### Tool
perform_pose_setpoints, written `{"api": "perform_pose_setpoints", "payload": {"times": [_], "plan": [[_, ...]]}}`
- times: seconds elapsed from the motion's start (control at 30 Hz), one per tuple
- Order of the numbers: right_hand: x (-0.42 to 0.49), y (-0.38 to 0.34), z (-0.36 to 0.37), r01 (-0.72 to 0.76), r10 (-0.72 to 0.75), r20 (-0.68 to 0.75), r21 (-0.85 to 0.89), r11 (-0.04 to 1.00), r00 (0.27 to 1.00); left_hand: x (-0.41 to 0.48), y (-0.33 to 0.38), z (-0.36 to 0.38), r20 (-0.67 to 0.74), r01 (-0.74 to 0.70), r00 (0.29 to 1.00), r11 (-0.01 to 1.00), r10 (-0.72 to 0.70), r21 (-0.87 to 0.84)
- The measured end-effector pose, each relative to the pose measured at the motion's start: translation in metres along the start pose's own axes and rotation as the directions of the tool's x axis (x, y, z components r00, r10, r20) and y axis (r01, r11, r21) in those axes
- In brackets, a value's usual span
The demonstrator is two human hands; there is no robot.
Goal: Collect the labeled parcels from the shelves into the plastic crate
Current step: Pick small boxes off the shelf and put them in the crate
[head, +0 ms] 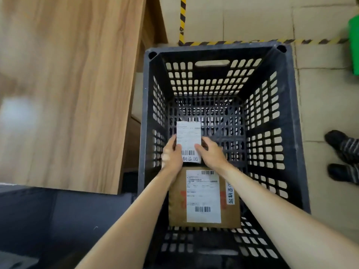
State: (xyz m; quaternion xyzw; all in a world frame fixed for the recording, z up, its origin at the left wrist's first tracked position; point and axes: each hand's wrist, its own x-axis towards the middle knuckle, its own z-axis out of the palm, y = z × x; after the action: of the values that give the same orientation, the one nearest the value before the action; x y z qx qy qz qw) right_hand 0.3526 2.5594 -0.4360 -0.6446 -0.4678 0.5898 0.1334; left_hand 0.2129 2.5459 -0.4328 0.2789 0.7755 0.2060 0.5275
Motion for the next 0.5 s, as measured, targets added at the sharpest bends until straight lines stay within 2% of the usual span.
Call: {"api": "perform_pose_setpoints", "payload": {"times": [0.17,0.3,0.37,0.43,0.5], "plan": [[0.008,0.008,0.004,-0.004,0.013,0.099,-0.095,0.995,0.995,0.010,-0.007,0.002,-0.053,0.045,0.998,0.972,-0.033,0.233],[0.006,-0.008,-0.007,0.031,-0.002,0.095,-0.302,0.953,0.995,-0.004,0.009,-0.003,-0.049,0.061,0.998,0.949,-0.049,0.308],[-0.003,-0.028,-0.022,0.068,-0.034,0.081,-0.453,0.889,0.996,-0.018,0.027,-0.009,-0.051,0.005,0.999,0.944,0.012,0.330],[-0.017,-0.058,-0.043,0.154,-0.142,0.067,-0.598,0.787,0.988,-0.041,0.053,-0.018,-0.027,-0.082,0.995,0.930,0.098,0.357],[-0.036,-0.096,-0.067,0.257,-0.270,0.096,-0.706,0.660,0.958,-0.071,0.085,-0.034,0.014,-0.185,0.979,0.872,0.201,0.454]]}}
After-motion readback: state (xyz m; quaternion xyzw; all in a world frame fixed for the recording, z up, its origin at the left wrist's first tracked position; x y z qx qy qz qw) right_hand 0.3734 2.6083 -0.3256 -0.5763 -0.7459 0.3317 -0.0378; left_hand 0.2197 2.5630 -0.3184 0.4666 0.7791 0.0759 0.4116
